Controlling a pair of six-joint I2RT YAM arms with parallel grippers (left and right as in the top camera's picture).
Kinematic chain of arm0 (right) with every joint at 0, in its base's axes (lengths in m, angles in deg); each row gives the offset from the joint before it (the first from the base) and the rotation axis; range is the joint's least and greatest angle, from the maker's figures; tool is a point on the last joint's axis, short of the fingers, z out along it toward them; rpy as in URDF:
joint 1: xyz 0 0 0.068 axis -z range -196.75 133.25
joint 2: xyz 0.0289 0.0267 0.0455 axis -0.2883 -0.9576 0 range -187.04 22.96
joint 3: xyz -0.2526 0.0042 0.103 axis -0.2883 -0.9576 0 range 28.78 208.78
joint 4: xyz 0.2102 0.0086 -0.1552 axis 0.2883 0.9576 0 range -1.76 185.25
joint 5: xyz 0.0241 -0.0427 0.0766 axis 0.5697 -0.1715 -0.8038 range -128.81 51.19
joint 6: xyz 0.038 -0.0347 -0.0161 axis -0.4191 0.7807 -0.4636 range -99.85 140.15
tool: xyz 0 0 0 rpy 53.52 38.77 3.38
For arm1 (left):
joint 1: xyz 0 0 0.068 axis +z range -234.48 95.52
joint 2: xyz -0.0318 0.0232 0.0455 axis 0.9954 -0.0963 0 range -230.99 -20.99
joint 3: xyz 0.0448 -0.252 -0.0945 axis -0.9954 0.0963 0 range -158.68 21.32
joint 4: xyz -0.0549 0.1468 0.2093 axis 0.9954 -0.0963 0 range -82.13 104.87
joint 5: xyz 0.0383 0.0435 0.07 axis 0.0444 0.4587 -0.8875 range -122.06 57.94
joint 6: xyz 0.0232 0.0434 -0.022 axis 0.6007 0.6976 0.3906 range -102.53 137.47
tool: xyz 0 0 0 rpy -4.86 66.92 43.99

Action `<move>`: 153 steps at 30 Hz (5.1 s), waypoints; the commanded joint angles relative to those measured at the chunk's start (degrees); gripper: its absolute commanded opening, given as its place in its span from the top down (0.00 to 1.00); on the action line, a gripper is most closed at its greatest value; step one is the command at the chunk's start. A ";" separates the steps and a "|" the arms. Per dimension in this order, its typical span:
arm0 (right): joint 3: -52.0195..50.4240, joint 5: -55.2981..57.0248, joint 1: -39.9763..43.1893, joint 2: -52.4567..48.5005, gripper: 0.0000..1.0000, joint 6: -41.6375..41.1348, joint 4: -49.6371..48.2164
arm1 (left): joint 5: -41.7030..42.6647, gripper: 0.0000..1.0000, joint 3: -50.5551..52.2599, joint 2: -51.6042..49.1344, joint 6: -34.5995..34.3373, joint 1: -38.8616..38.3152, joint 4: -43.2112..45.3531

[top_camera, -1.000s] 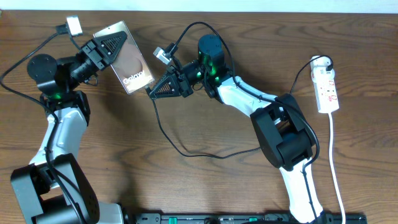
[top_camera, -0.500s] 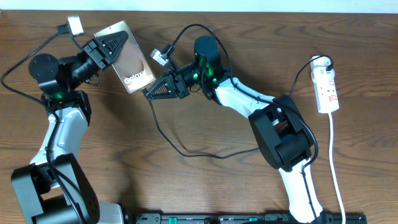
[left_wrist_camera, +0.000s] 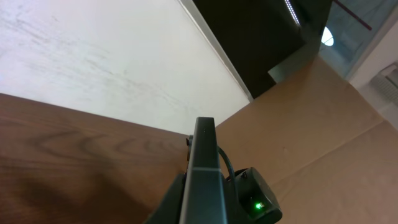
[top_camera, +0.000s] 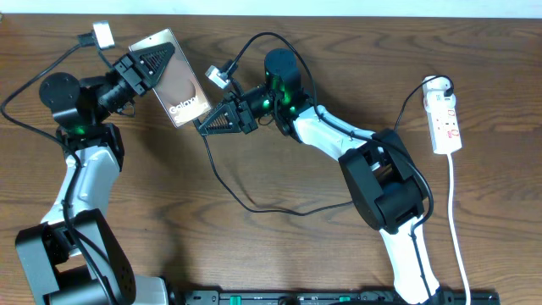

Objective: Plug charger to phone and switch on socket

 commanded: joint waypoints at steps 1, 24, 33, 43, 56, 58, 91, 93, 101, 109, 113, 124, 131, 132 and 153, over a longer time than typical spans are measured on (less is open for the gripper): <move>0.70 0.22 -0.35 0.28 0.99 -0.15 0.04 | -0.59 0.92 -1.36 0.48 1.36 0.00 -0.15; 0.70 -0.13 -0.39 0.28 0.99 -0.15 0.04 | -1.95 0.93 -1.36 0.48 3.13 0.00 -1.64; 0.68 -0.66 -0.66 0.28 0.99 -0.13 0.04 | -4.24 0.93 -1.36 0.48 3.10 0.04 -1.62; 0.68 -1.11 -0.66 0.28 0.99 0.00 0.02 | -3.19 0.92 -1.38 0.48 2.21 2.91 -1.64; 0.68 -1.05 -0.66 0.28 0.99 0.31 0.02 | -0.07 0.93 -1.38 0.48 1.11 2.43 -1.64; 0.68 -1.03 -0.66 0.28 0.99 0.33 0.02 | 0.17 0.92 -1.36 0.48 1.11 1.77 -1.64; 0.68 0.02 -0.66 0.28 0.99 0.50 0.02 | 0.87 0.93 -1.36 0.48 -0.98 0.55 -1.62; 0.68 0.02 -0.66 0.28 0.99 0.50 0.02 | 1.01 0.92 -1.36 0.48 -0.92 0.55 -1.62; 0.68 0.02 -0.66 0.28 0.99 0.50 0.02 | 1.22 0.93 -1.36 0.48 0.76 0.55 -1.62; 0.68 0.02 -0.66 0.28 0.99 0.48 0.02 | 2.10 0.93 -1.36 0.48 0.79 0.55 -1.62; 0.68 0.00 -0.68 0.28 0.99 0.48 0.02 | 2.54 0.93 -1.36 0.48 2.32 0.55 -1.62; 0.68 0.02 -0.66 0.28 0.99 0.48 0.02 | 2.69 0.92 -1.36 0.48 2.49 0.55 -1.62; 0.68 0.55 -0.66 0.28 0.99 0.46 0.02 | 4.26 0.93 -1.36 0.48 1.99 0.55 -1.64; 0.68 0.76 -0.66 0.28 0.99 0.46 0.02 | 4.28 0.93 -1.36 0.48 1.99 0.55 -1.64; 0.70 3.30 -0.68 0.28 0.99 -7.93 -8.33 | 4.20 0.92 -1.36 0.48 0.90 0.55 -1.62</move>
